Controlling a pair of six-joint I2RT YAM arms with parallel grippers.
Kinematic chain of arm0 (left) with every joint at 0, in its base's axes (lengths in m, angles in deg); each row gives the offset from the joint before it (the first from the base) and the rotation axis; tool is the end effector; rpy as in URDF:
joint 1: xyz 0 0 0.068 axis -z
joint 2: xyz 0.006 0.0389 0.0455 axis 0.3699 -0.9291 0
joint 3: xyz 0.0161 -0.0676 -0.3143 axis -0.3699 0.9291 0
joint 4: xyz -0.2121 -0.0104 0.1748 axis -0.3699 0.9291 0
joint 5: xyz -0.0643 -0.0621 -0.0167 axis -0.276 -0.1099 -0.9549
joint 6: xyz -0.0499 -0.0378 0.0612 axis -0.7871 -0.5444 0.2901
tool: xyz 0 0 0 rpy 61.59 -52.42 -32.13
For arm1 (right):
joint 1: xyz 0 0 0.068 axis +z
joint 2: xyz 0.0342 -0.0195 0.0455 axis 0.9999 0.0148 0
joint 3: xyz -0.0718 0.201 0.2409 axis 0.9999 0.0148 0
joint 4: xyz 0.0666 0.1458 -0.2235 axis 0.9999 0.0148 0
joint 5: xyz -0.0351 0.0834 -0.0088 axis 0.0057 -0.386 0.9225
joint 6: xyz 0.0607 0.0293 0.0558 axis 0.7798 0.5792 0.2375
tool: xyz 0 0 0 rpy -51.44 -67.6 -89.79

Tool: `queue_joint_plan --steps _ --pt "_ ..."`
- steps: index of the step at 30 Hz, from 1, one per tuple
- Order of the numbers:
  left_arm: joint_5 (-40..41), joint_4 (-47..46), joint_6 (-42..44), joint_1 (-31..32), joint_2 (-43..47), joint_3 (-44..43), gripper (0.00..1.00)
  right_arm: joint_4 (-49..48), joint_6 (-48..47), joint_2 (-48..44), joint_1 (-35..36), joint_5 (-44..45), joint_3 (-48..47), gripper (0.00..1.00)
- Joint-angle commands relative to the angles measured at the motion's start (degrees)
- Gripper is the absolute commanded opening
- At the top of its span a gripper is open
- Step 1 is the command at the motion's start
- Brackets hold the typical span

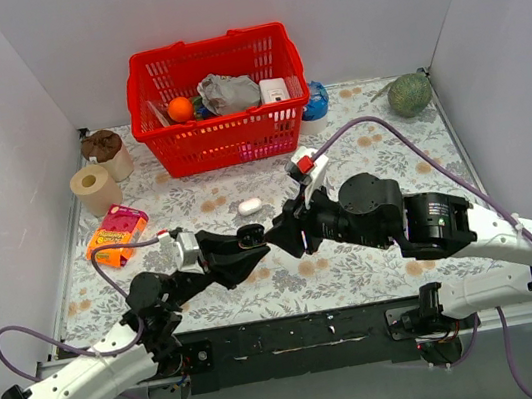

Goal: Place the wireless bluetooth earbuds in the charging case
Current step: Adjust the earbud with the charging case.

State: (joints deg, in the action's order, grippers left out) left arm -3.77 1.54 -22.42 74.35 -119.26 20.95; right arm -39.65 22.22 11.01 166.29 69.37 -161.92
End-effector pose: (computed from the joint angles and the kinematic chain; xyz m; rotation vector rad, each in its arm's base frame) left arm 0.0773 -0.1368 0.3233 0.2882 1.3990 -1.7378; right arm 0.0777 0.2362 0.4823 -0.6625 1.7593 0.9608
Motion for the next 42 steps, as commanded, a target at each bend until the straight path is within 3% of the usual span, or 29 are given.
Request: queue_joint_plan --steps 1,12,33,40,42 --pt "-0.97 -1.49 1.27 0.09 -1.25 -1.73 0.00 -2.13 1.73 -0.20 0.11 0.58 0.12 0.50" --pt "-2.21 -2.64 0.04 0.09 -3.19 -3.22 0.00 1.21 2.43 1.83 0.11 3.66 -0.50 0.55" --pt "-3.61 -2.02 -0.22 0.09 -2.84 -3.84 0.00 -0.02 1.99 4.55 -0.68 5.33 0.29 0.49" --pt "-3.70 -1.76 -0.22 0.09 -2.48 -3.75 0.00 -0.99 2.35 4.82 -1.12 4.98 0.73 0.36" --pt "-3.09 -1.50 -0.49 0.09 -2.31 -3.83 0.00 -1.16 2.35 4.90 -1.12 4.98 0.55 0.25"
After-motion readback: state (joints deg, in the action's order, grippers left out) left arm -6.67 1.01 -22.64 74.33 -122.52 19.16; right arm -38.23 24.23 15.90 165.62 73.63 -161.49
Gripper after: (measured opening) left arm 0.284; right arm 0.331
